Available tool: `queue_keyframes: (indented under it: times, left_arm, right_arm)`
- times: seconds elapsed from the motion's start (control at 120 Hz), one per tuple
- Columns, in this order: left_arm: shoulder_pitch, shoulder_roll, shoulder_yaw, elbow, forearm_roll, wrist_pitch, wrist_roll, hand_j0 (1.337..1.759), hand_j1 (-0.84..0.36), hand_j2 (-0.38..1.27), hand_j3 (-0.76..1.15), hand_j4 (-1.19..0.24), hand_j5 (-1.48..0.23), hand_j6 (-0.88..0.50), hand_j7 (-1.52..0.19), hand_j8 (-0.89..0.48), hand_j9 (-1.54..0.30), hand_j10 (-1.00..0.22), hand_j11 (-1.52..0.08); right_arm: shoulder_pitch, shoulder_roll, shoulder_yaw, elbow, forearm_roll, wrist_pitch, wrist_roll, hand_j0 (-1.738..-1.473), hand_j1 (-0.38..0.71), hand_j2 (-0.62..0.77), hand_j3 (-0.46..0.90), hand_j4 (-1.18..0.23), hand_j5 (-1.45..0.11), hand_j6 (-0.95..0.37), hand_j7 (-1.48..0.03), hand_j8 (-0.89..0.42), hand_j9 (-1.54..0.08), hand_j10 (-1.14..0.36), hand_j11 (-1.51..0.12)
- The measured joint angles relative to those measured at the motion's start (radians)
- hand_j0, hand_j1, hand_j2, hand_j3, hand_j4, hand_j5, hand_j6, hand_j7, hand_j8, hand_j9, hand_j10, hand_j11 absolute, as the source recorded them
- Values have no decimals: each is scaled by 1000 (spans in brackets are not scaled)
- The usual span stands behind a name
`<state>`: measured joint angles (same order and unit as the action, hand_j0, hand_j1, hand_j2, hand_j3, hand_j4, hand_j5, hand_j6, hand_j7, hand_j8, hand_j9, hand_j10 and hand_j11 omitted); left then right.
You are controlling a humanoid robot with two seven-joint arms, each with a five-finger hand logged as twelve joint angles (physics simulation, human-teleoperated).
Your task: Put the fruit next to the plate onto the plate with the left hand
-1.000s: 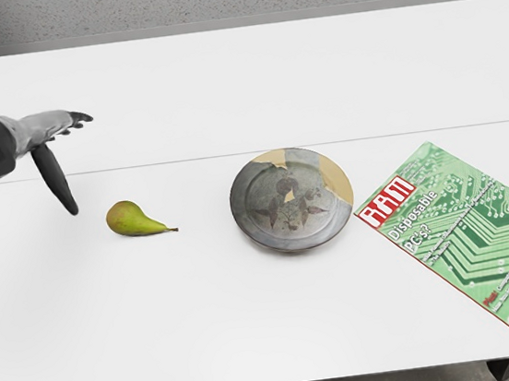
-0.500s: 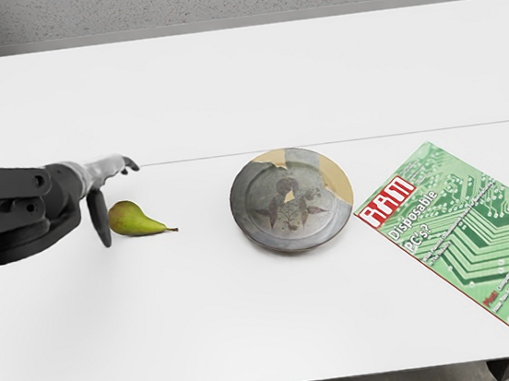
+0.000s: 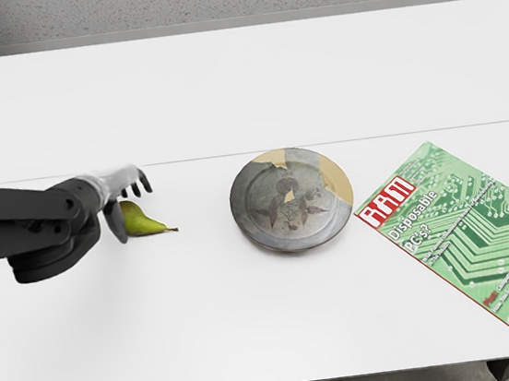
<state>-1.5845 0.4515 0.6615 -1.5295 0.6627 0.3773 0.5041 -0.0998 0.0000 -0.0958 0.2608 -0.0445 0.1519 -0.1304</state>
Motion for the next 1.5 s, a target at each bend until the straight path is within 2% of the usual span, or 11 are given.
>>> queue_keyframes:
  times: [0.267, 0.308, 0.442, 0.667, 0.858, 1.125, 1.392, 1.425, 1.5]
  left_arm:
    - [20, -8, 3, 2, 3, 2, 4, 1658, -231, 101, 0, -496, -622, -496, -622, -486, -632, -490, -632]
    - [25, -8, 3, 3, 6, 3, 5, 1656, -224, 32, 0, -517, -639, -487, -644, -472, -663, -504, -662]
    - [29, -20, 3, 6, 9, 3, 8, 1650, -210, -42, 0, -572, -682, -461, -709, -407, -739, -541, -736]
    - [26, -12, 2, 7, 3, 2, 8, 1651, -240, 160, 0, -623, -798, -460, -798, -400, -827, -607, -826]
    - [12, 8, -19, 3, -1, 1, 8, 1653, -242, 195, 0, -637, -846, -468, -844, -401, -857, -621, -856]
    - [27, 48, -171, -1, -8, -30, 8, 1653, -220, 191, 0, -640, -870, -486, -861, -422, -868, -644, -870]
    - [34, 27, -342, 10, -42, -81, 8, 1654, -241, 299, 0, -635, -886, -501, -855, -435, -868, -653, -873]
    - [48, 25, -358, 12, -47, -82, 8, 1654, -237, 245, 0, -637, -881, -489, -856, -417, -870, -652, -874]
    - [62, 18, -388, 19, -62, -84, 8, 1654, -243, 275, 0, -636, -885, -485, -859, -426, -867, -651, -869]
  right_arm:
    - [0, 0, 0, 0, 0, 0, 0, -1658, -329, -4, 0, -16, -22, -16, -22, -16, -22, -16, -22]
    - [0, 0, 0, 0, 0, 0, 0, -1658, -329, -4, 0, -16, -22, -16, -22, -16, -22, -17, -22]
    - [0, 0, 0, 0, 0, 0, 0, -1658, -329, -4, 0, -16, -22, -16, -22, -16, -22, -17, -22]
    - [0, 0, 0, 0, 0, 0, 0, -1658, -329, -4, 0, -16, -22, -16, -22, -16, -22, -17, -22]
    - [0, 0, 0, 0, 0, 0, 0, -1658, -329, -4, 0, -16, -22, -16, -22, -16, -22, -16, -22]
    - [0, 0, 0, 0, 0, 0, 0, -1658, -329, -4, 0, -16, -22, -16, -22, -16, -22, -16, -22]
    - [0, 0, 0, 0, 0, 0, 0, -1658, -329, -4, 0, -16, -22, -16, -22, -16, -22, -16, -22]
    - [0, 0, 0, 0, 0, 0, 0, -1658, -329, -4, 0, -16, -22, -16, -22, -16, -22, -16, -22]
    - [0, 0, 0, 0, 0, 0, 0, -1658, -329, -4, 0, -16, -22, -16, -22, -16, -22, -16, -22]
